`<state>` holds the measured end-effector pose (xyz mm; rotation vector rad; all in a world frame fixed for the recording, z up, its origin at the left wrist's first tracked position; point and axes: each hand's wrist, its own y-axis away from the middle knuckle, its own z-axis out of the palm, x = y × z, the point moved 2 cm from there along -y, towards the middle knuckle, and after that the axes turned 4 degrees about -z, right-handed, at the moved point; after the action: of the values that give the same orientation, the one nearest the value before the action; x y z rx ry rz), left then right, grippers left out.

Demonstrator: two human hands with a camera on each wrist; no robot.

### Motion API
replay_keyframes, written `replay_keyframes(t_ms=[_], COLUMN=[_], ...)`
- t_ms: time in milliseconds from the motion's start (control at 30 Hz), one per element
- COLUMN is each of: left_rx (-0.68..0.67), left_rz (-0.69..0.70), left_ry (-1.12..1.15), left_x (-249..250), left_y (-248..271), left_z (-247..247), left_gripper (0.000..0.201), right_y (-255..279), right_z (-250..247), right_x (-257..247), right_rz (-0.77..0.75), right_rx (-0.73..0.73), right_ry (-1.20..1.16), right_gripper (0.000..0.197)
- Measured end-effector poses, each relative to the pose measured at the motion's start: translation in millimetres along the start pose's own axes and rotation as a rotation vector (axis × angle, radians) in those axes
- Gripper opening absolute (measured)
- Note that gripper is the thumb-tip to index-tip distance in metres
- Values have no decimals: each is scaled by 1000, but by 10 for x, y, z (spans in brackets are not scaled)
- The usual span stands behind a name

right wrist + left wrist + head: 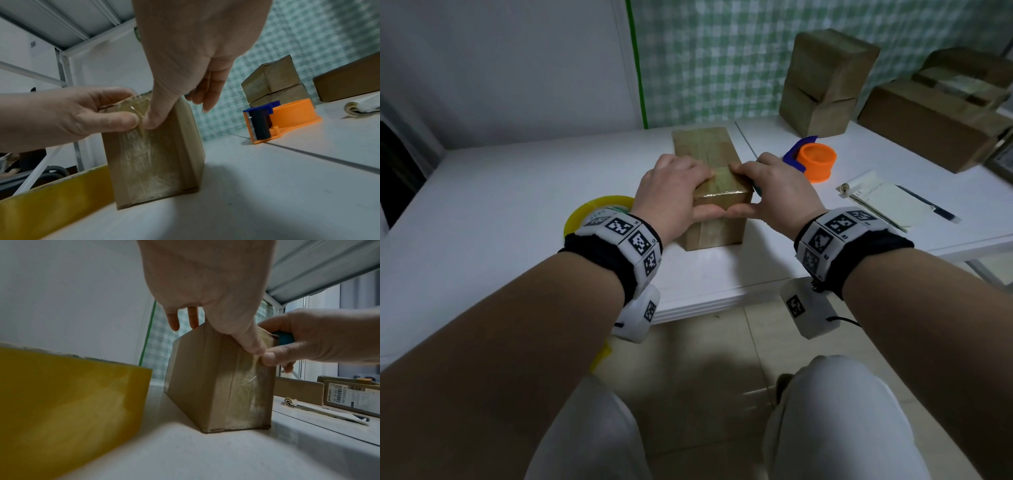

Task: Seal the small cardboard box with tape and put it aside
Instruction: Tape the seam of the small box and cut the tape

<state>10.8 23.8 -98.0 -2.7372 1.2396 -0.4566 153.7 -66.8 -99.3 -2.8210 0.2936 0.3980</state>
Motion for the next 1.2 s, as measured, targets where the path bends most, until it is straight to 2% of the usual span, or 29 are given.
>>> replay_keyframes(t_ms=[233, 300, 367, 433, 567, 700, 733, 800, 867, 933, 1033, 1133, 1200], left_rx=[-35, -49, -61, -66, -74, -109, -126, -171, -218, -259, -307, -351, -401], left_rz=[-33, -53, -71, -95, -124, -205, -219, -228, -254, -300, -347, -423, -437], left_ry=[-52, -33, 15, 90, 224, 378, 381, 351, 357, 382, 466, 725, 862], left_x=[53, 62, 48, 12, -25, -43, -49, -64, -84, -105, -95, -78, -119], left_y=[22, 21, 18, 11, 18, 44, 44, 35, 24, 13, 11, 33, 32], left_z=[-21, -33, -48, -45, 4, 13, 12, 0, -37, -83, -162, -206, -219], left_gripper=[77, 78, 78, 77, 76, 78, 82, 93, 105, 115, 115, 91, 71], right_y=[-11, -33, -50, -45, -22, -41, -69, -143, -192, -202, -195, -203, -223], right_z=[-125, -153, -139, -70, 165, 272, 236, 108, -51, -158, -171, -84, -42], right_x=[-24, 0, 57, 104, 163, 149, 135, 104, 13, -118, -318, -388, -389], right_rz=[21, 58, 165, 258, 323, 368, 370, 361, 344, 351, 322, 328, 378], right_rx=[-114, -147, -189, -240, -319, -436, -422, -283, -104, -49, -161, -321, -338], right_ry=[16, -67, -256, -340, -138, -95, -63, -64, -181, -337, -312, -164, -119], right_gripper=[77, 78, 77, 72, 59, 57, 56, 50, 43, 44, 58, 103, 122])
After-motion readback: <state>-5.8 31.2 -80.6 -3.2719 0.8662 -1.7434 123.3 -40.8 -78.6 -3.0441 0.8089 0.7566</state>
